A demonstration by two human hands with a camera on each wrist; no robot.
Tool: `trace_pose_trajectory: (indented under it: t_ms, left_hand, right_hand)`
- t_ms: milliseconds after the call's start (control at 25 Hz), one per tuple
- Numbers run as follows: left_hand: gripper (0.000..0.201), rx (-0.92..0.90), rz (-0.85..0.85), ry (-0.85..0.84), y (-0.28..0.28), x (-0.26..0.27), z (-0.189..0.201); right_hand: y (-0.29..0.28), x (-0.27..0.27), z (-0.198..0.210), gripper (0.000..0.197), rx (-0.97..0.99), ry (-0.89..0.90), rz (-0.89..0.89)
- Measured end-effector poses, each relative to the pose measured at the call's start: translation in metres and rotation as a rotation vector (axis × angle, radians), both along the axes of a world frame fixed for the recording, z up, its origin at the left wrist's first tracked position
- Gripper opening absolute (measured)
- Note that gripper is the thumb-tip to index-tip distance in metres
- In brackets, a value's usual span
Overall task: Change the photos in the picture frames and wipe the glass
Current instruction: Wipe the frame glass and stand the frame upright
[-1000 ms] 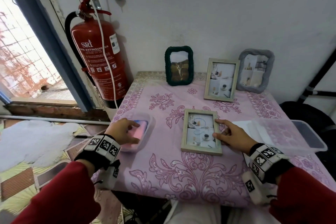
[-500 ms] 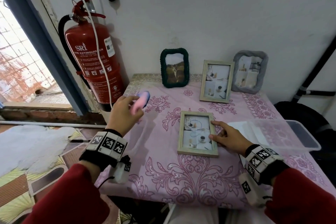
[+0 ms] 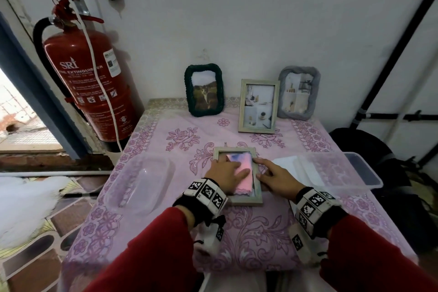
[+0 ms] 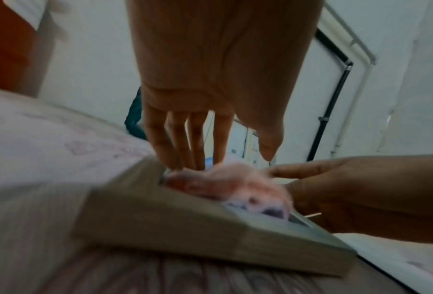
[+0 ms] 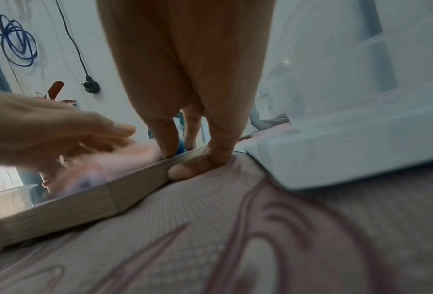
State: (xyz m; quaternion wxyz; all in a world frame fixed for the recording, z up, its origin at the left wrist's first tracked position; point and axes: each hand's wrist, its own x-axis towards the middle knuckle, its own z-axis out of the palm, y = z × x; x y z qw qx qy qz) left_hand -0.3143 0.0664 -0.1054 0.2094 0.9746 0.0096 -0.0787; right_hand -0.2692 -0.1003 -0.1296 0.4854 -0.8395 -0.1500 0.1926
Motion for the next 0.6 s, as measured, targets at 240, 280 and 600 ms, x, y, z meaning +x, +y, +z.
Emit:
trace_pose_trajectory:
  t_ms: [240, 280, 600]
  left_hand:
    - [0.049, -0.421, 0.062, -0.005, 0.029, -0.001, 0.001]
    - [0.051, -0.421, 0.076, -0.06, 0.034, -0.002, 0.003]
    - [0.112, 0.149, -0.199, 0.184, 0.063, 0.012, -0.008]
  right_hand:
    - [0.003, 0.0, 0.003, 0.035, 0.088, 0.123, -0.064]
    - [0.004, -0.001, 0.005, 0.036, 0.08, 0.141, -0.07]
    - [0.046, -0.01, 0.026, 0.054, -0.545, -0.654, 0.273]
